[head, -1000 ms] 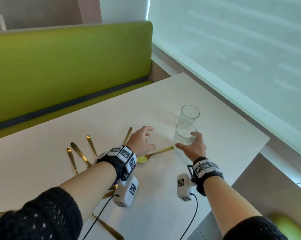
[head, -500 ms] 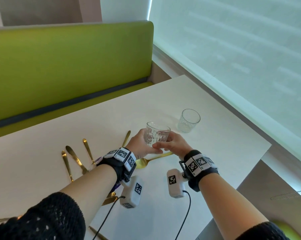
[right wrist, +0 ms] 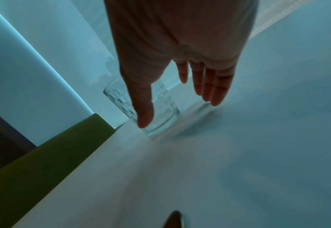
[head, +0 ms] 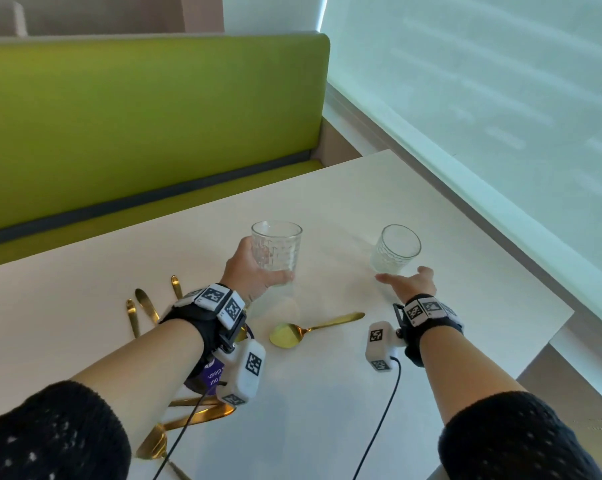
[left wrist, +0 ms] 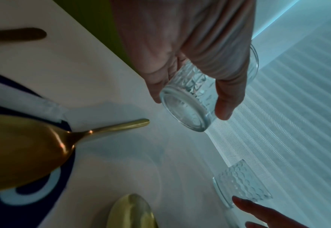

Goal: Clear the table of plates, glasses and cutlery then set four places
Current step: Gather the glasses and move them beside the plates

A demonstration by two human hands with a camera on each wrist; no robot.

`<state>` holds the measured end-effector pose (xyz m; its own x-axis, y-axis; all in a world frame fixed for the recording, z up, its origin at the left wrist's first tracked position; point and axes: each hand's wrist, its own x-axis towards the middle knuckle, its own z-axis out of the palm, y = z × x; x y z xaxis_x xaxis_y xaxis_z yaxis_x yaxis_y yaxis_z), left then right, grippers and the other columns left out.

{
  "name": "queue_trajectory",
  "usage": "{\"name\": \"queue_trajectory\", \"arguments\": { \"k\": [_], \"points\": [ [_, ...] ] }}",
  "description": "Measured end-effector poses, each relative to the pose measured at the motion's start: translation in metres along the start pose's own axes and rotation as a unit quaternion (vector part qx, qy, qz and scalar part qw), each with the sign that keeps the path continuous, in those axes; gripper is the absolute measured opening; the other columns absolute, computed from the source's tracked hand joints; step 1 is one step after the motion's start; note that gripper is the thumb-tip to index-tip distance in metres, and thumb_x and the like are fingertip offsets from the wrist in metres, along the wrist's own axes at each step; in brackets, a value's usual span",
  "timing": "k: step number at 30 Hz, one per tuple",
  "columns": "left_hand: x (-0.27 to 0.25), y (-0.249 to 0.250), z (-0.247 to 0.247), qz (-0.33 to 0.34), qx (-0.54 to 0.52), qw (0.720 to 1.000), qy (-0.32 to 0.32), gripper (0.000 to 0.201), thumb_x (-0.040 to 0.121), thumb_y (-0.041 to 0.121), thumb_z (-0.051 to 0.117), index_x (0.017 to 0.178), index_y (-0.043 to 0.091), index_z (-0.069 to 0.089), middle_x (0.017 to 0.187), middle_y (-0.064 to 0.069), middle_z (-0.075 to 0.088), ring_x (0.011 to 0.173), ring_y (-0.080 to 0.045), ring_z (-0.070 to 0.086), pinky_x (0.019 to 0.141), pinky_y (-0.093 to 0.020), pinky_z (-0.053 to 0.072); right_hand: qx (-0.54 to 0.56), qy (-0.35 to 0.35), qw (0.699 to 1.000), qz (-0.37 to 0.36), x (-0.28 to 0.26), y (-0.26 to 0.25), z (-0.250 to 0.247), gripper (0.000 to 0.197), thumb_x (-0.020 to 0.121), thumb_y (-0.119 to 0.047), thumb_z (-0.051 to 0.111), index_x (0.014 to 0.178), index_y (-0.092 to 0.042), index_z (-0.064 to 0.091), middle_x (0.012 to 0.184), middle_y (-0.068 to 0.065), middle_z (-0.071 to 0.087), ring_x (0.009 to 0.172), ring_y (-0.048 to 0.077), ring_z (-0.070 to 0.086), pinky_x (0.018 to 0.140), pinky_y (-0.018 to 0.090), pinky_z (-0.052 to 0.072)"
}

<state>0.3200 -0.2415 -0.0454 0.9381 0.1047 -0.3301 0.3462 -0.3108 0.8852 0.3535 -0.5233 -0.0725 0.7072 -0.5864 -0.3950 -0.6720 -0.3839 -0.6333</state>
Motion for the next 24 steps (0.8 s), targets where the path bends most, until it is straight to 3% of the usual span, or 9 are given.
{"name": "queue_trajectory", "arguments": {
  "k": [2,8,13,16,24],
  "points": [
    [0.003,-0.003,-0.003,-0.004,-0.015,1.0,0.007,0.103,0.032,0.049,0.082,0.123,0.019,0.043,0.123,-0.002,0.06,0.113,-0.022,0.057,0.1,-0.044,0.048,0.021,0.01,1.0,-0.014,0.007,-0.003,0.008,0.102,0.066,-0.031,0.083,0.145,-0.011,0.023,0.144,0.014,0.042,0.132,0.032,0.042,0.107,0.039,0.038],
    [0.015,-0.022,-0.005,-0.009,-0.025,1.0,0.004,0.108,0.028,0.059,0.087,0.122,0.023,0.048,0.117,0.002,0.065,0.109,-0.018,0.062,0.096,-0.044,0.051,0.056,0.043,0.996,-0.056,0.021,-0.009,0.023,0.098,0.062,-0.033,0.085,0.141,-0.013,0.03,0.138,0.011,0.049,0.128,0.03,0.046,0.108,0.036,0.039],
    [0.01,-0.02,-0.008,-0.014,-0.026,1.0,0.01,0.095,0.039,0.043,0.085,0.122,0.02,0.045,0.121,0.0,0.061,0.111,-0.019,0.059,0.098,-0.042,0.049,0.054,0.057,0.994,-0.076,0.023,-0.011,0.027,0.082,0.066,-0.029,0.083,0.134,-0.017,0.039,0.132,0.01,0.054,0.122,0.028,0.051,0.104,0.033,0.041],
    [0.006,-0.023,-0.009,-0.011,-0.021,1.0,0.01,0.095,0.038,0.043,0.084,0.121,0.021,0.044,0.12,0.0,0.061,0.111,-0.019,0.058,0.099,-0.041,0.048,0.049,0.053,0.995,-0.071,0.017,-0.01,0.025,0.075,0.067,-0.029,0.082,0.129,-0.018,0.043,0.128,0.013,0.054,0.118,0.03,0.053,0.1,0.034,0.044],
    [-0.03,-0.026,-0.023,0.001,-0.007,1.0,0.027,0.075,0.06,0.021,0.086,0.122,0.016,0.045,0.119,-0.001,0.06,0.11,-0.02,0.057,0.093,-0.033,0.048,0.033,0.027,0.992,-0.119,-0.044,-0.001,0.013,0.07,0.067,-0.028,0.082,0.126,-0.016,0.047,0.127,0.009,0.055,0.119,0.026,0.051,0.094,0.028,0.04]
  ]
}}
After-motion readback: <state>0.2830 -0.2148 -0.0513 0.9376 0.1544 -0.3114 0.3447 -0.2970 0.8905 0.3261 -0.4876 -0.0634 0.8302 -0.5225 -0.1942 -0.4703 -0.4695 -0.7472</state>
